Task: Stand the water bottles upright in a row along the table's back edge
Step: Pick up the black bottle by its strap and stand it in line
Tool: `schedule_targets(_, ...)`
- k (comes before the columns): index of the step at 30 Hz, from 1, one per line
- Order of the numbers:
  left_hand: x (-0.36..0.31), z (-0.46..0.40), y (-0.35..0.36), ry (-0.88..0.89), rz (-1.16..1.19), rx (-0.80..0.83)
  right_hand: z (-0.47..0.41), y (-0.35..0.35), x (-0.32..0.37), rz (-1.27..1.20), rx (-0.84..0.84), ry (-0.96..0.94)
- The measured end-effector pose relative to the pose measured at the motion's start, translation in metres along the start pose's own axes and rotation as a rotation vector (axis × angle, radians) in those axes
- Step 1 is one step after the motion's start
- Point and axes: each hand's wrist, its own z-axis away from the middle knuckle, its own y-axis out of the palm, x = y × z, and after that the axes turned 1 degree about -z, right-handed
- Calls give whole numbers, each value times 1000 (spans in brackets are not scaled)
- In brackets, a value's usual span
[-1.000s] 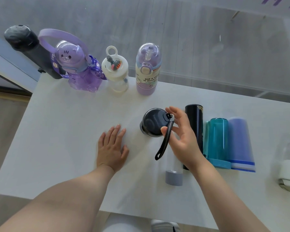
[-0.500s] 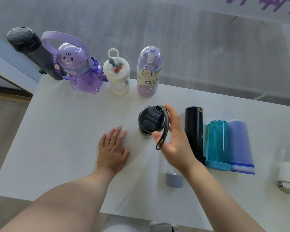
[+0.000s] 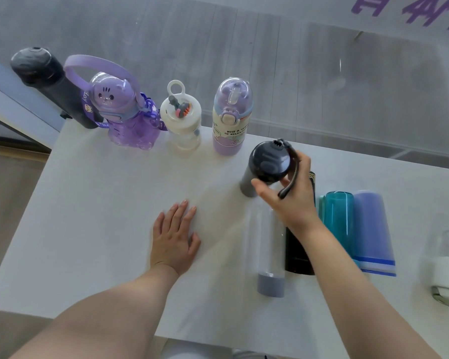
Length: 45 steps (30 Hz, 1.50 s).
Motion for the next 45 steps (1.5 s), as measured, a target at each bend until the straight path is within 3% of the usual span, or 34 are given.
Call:
schedule_targets(15,-1,-1,-2,-19,11,6,-91,-12,2,5,-47,9)
schedule_targets(31,-2,-1,-2,-22,10,19,-96,-22,-1,3,18,27)
schedule_targets(35,-1,-1,-2,-20,16,16,-89,-36,-9,72,114,107)
schedule_targets(39,-2,0,-2,-20,9,10,-59,-53,-18,191,71,185)
schedule_targets(45,-2,0,-2,-21,16,1,12,-64,-37,475,-10,-49)
